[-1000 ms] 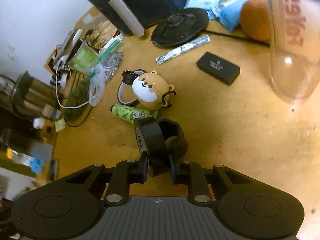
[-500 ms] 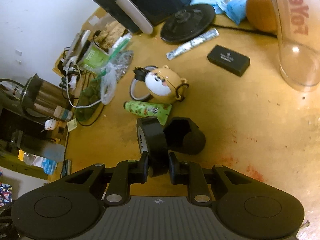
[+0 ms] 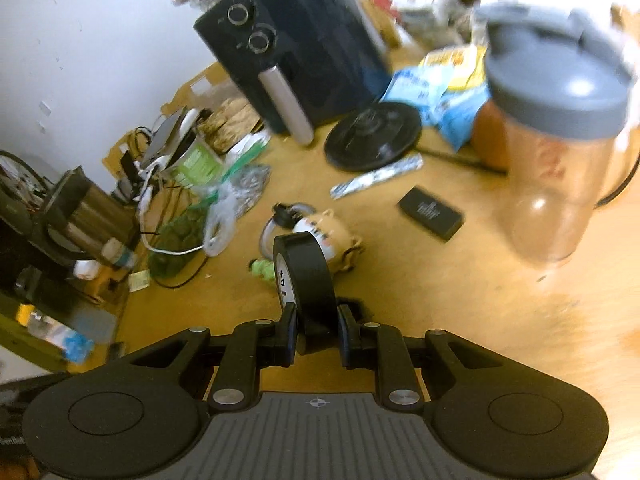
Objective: Organize objects
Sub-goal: 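Lift the black tape roll off the table with the right gripper, then grasp the black hexagonal cup with the left gripper while the right holds the tape, then carry the hexagonal cup and tape roll over the cardboard box with both grippers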
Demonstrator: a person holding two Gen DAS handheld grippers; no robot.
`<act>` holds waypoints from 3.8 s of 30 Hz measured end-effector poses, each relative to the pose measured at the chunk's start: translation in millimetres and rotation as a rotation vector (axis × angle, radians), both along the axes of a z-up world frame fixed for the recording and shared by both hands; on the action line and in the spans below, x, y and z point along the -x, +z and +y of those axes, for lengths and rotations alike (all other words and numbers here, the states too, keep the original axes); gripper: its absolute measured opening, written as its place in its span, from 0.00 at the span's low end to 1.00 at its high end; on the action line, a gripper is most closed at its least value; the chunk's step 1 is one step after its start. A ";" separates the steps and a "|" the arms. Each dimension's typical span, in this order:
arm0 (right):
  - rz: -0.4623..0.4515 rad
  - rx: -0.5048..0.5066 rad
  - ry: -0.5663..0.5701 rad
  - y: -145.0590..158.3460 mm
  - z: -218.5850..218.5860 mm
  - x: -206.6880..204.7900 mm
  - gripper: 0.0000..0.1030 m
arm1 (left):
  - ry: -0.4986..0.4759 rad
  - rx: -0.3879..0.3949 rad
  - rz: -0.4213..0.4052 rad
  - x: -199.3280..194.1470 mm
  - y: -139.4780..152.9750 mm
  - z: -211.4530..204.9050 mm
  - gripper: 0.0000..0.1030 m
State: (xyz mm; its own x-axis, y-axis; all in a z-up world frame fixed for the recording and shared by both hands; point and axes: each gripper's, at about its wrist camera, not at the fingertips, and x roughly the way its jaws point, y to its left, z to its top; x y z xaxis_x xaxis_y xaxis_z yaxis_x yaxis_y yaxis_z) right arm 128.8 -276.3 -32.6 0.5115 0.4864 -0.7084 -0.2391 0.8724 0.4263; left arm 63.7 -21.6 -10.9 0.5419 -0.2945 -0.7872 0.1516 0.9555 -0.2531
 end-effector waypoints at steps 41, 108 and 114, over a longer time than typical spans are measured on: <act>-0.052 0.342 0.011 -35.7 -5.4 17.3 0.19 | -0.280 -0.068 0.001 -53.0 -26.2 -60.8 0.55; -0.122 0.080 0.091 47.5 -14.1 54.2 0.19 | -0.260 -0.032 -0.044 -4.7 17.4 -22.9 0.39; -0.113 0.075 0.164 45.9 -4.6 52.3 0.19 | -0.219 -0.021 -0.034 7.8 19.8 -14.5 0.39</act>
State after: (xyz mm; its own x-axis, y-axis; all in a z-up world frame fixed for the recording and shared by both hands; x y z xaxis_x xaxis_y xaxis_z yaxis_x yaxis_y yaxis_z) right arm 76.6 -280.9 13.3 0.5081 0.5182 -0.6880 -0.4234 0.8459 0.3243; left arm 55.9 -36.1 8.8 0.4928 -0.3919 -0.7769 0.3642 0.9038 -0.2249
